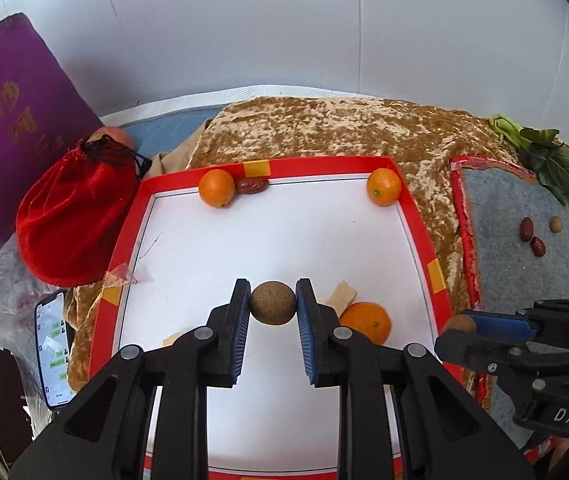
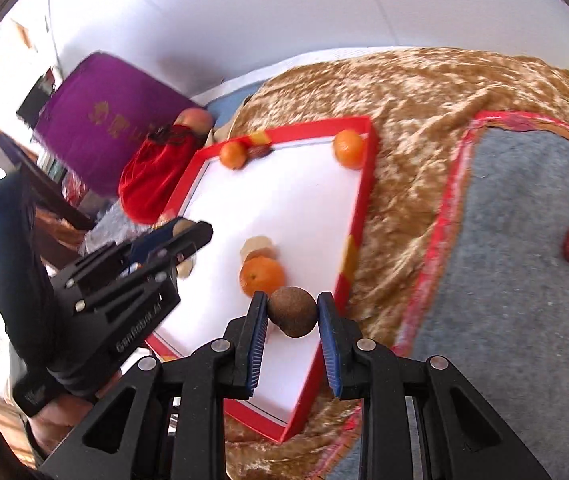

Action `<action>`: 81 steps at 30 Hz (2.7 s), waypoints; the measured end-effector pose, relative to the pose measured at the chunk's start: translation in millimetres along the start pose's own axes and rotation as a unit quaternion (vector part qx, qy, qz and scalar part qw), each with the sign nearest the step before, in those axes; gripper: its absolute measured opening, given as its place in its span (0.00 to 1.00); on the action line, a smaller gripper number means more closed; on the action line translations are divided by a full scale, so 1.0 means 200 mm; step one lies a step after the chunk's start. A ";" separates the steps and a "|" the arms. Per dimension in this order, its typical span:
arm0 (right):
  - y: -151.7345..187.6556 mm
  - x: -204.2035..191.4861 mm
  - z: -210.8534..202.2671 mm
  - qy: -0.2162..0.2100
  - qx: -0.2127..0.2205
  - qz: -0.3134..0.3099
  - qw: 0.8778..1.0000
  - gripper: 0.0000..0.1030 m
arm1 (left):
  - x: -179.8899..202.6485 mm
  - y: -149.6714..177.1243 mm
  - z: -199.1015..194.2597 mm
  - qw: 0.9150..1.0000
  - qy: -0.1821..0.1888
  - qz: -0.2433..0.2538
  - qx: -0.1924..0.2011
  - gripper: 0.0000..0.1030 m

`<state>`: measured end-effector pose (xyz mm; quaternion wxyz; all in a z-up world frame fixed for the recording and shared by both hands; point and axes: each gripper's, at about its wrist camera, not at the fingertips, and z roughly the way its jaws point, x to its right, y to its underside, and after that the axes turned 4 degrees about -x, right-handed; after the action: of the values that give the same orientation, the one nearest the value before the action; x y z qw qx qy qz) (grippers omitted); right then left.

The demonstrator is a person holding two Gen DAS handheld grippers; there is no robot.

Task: Organize fruits
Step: 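Carry both brown nuts over the white tray, then open the right gripper to drop its nut while the left releases its nut, then move both tools back to the felt toward the red dates and brown nut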

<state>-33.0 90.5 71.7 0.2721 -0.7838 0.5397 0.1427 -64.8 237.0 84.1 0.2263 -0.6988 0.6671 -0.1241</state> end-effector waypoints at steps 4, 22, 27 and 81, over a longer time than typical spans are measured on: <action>0.03 -0.04 0.06 0.012 -0.013 -0.013 1.000 0.25 | -0.03 0.02 0.04 1.000 0.001 -0.002 -0.020 0.20; 0.05 -0.04 0.09 0.025 -0.024 -0.019 0.999 0.25 | -0.01 0.07 0.17 0.997 -0.011 0.005 -0.075 0.20; 0.05 -0.04 0.09 0.028 -0.024 -0.020 0.999 0.25 | -0.02 0.08 0.17 0.997 -0.017 0.003 -0.079 0.20; 0.08 0.86 -0.66 0.095 0.061 0.170 0.979 0.33 | 0.39 -0.16 0.06 0.997 -0.076 -0.009 0.022 0.63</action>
<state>7.4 -122.8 84.6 0.2389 -0.6723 0.6963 0.0784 -24.6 162.3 80.1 0.2906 -0.7071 0.6388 -0.0871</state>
